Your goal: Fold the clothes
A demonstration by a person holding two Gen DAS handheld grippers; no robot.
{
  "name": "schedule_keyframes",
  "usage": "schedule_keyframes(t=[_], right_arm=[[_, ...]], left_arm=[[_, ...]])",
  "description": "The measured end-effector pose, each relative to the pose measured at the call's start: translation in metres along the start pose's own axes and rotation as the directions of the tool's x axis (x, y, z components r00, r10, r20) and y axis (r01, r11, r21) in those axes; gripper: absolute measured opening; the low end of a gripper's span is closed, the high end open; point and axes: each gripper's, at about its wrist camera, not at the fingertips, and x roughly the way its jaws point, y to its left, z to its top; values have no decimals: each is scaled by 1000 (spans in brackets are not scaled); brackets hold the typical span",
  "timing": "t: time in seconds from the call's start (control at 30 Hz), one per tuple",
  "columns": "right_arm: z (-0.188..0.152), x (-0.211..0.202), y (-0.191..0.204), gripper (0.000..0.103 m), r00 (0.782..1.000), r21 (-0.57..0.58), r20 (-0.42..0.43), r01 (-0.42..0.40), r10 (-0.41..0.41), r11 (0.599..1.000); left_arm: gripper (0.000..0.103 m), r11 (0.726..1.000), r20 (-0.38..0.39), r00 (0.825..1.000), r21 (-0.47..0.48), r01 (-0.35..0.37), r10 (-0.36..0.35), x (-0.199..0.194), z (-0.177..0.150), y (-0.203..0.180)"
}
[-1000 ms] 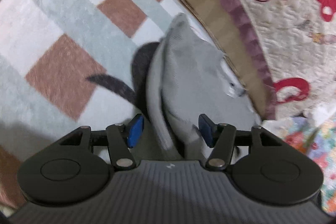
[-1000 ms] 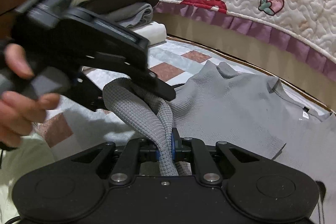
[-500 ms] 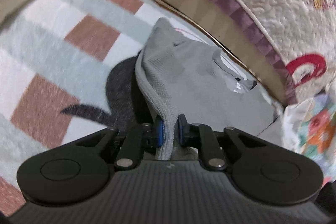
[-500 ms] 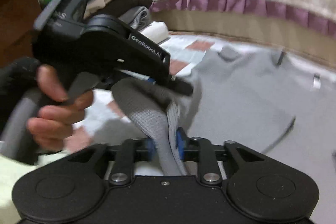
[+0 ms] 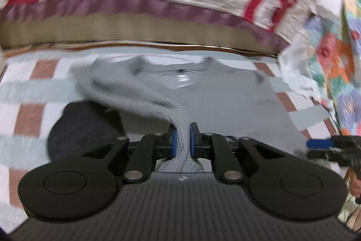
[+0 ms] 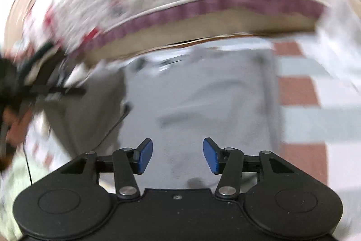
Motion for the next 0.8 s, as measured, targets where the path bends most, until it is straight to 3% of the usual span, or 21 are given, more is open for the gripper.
schedule_keyframes(t=[0.2,0.33,0.47,0.6,0.7,0.8], right_arm=[[0,3,-50,55,994,167,16,-109,107,980],[0,10,-73,55,993,247,23,-122,120,961],[-3,9,-85,55,992,247,21,-126,125,961],[-3,6,-80,55,977,215,16,-210,211,954],[-3,9,-61,55,965,107,-20,-258,261,960],[-9,13,-35,55,968,-36,-47,-247,245,968]], left_arm=[[10,972,-22,994,205,113,-111,19,16,-105],[10,951,-136,981,261,167,-135,76,2,-167],[10,958,-200,971,228,173,-128,102,-3,-176],[10,957,-205,967,211,198,-155,98,5,-170],[10,947,-181,973,258,190,-146,91,10,-172],[10,945,-173,974,269,188,-144,85,12,-170]])
